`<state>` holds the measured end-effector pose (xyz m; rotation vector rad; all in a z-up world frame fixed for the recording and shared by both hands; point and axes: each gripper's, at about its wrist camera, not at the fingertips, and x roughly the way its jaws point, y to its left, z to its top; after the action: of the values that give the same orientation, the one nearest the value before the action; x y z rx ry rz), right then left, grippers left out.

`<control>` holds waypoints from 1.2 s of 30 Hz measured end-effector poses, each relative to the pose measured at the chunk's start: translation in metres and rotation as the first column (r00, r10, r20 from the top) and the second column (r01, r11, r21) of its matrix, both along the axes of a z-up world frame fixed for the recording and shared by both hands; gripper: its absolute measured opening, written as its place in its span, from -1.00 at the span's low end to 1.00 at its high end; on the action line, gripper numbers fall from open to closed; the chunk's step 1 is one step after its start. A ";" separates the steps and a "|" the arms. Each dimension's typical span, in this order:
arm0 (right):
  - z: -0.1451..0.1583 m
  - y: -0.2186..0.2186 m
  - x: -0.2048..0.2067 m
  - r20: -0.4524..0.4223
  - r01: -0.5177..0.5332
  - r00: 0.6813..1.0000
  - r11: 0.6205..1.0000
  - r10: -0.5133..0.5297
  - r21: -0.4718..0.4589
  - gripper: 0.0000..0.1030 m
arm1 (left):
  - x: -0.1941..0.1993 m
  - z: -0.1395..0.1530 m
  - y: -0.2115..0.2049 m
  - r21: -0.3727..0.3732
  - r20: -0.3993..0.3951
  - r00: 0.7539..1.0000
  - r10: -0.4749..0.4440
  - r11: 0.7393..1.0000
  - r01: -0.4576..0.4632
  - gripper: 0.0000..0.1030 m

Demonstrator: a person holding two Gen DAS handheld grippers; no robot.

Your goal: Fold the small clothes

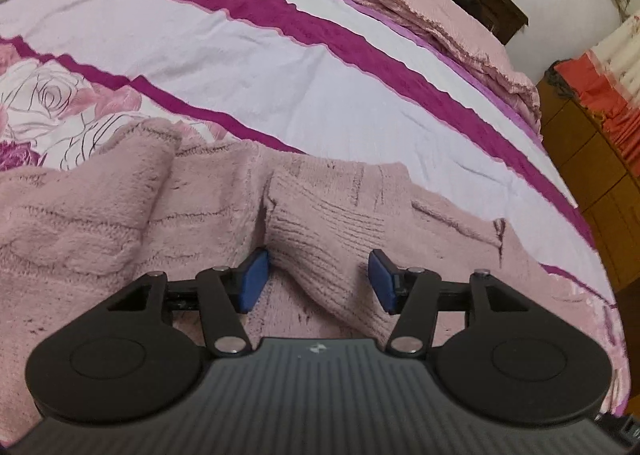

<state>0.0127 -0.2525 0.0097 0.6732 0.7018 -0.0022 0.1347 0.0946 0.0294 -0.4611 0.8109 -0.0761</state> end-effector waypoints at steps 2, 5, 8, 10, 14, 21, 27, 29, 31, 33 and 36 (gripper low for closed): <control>-0.001 -0.003 0.002 0.006 0.021 1.000 1.000 -0.021 0.021 0.33 | -0.001 0.001 -0.003 0.025 0.007 1.000 -0.001 1.000 0.001 0.06; -0.004 -0.013 0.007 0.014 0.060 0.998 0.996 -0.061 0.069 0.33 | -0.003 0.002 -0.002 0.042 0.015 1.000 0.003 0.999 -0.003 -0.50; -0.005 -0.020 0.014 0.019 0.076 0.997 0.993 -0.078 0.087 0.30 | -0.008 0.006 0.003 0.014 0.018 1.000 0.007 1.000 -0.007 -0.68; -0.004 -0.022 0.017 0.026 0.071 0.997 0.994 -0.073 0.086 -0.27 | -0.017 0.016 0.001 0.041 0.041 0.999 0.001 0.999 -0.003 -0.70; 0.004 -0.032 0.013 0.073 0.036 0.996 0.995 -0.043 0.097 -0.69 | -0.047 0.039 -0.003 0.074 0.090 0.996 -0.020 0.997 0.014 -0.70; 0.008 -0.033 0.003 0.048 -0.028 0.998 1.000 0.027 0.011 -0.72 | -0.067 0.027 -0.011 0.228 0.007 0.999 -0.039 0.973 0.037 -0.69; -0.003 -0.032 -0.001 -0.027 -0.054 0.998 0.999 0.054 -0.005 -0.67 | -0.079 0.021 -0.006 0.271 -0.005 0.999 -0.048 0.962 0.048 -0.34; 0.002 -0.033 -0.005 -0.032 -0.068 0.997 0.997 0.068 -0.018 -0.67 | -0.088 0.029 -0.004 0.333 0.025 0.999 -0.041 0.943 0.031 -0.14; 0.008 -0.032 -0.010 -0.033 -0.096 0.995 0.994 0.094 -0.046 -0.66 | -0.096 0.038 0.000 0.370 0.065 0.997 -0.032 0.929 0.006 -0.02; 0.016 -0.029 -0.016 -0.026 -0.126 0.992 0.989 0.124 -0.081 -0.66 | -0.101 0.047 0.006 0.389 0.089 0.996 -0.019 0.921 -0.017 0.01; 0.031 -0.024 -0.026 0.012 -0.163 0.986 0.978 0.166 -0.132 -0.66 | -0.104 0.054 0.014 0.374 0.100 0.995 -0.005 0.927 -0.033 0.03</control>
<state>-0.0128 -0.2766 0.0403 0.4878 0.7274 0.1116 0.0310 0.1083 0.0834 -0.0988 0.7032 0.0700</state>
